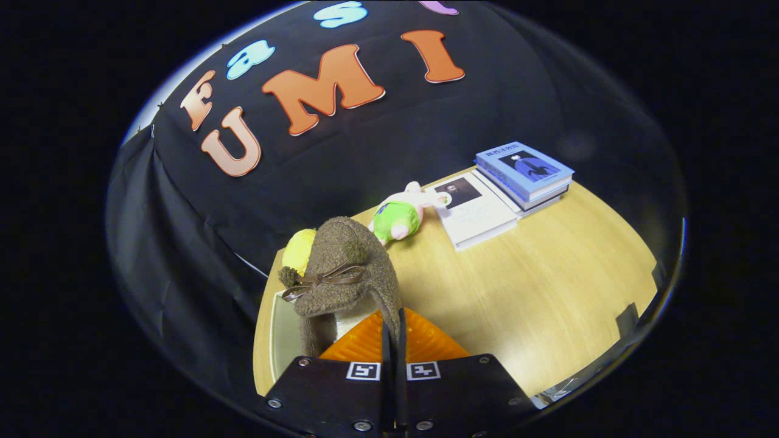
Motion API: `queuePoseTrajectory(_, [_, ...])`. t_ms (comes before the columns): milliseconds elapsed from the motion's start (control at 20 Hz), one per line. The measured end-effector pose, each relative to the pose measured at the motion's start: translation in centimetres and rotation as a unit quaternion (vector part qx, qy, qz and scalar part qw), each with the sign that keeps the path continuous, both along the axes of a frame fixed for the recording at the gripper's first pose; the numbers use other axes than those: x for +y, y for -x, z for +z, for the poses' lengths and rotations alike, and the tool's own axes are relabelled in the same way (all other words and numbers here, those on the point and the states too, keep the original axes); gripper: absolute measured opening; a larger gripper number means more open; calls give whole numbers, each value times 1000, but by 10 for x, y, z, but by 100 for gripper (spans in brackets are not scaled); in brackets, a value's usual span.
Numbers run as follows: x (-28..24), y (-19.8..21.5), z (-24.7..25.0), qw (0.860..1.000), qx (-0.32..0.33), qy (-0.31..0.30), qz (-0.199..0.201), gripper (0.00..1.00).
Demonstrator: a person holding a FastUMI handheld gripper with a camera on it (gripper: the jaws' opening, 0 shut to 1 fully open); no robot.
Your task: Open the storage box then place both shoes into the box .Put the left shoe in first, then the right shoe, with the right side of both shoes facing outward in a uniform manner.
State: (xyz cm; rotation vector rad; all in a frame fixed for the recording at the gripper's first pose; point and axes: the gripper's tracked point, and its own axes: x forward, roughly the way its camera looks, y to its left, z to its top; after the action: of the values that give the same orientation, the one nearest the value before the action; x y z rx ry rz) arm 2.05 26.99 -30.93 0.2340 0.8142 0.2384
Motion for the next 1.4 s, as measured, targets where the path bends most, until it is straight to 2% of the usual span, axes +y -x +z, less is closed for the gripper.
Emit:
queuePoseTrajectory(300, [44,15,-27,999,17,15,28,1])
queuePoseTrajectory(500, [44,17,-49,998,19,55,31,1])
queuePoseTrajectory(850, [50,22,-58,998,34,32,31,5])
queuePoseTrajectory(1000, [51,19,-46,999,28,22,32,18])
queuePoseTrajectory(1100, [48,5,-29,999,9,20,29,36])
queuePoseTrajectory(1250, [37,-8,-7,999,-17,29,24,75])
queuePoseTrajectory(1300, [31,-11,-1,999,-23,33,22,82])
queuePoseTrajectory(1350, [26,-16,7,999,-30,35,18,93])
queuePoseTrajectory(1400, [21,-19,14,999,-37,35,13,96])
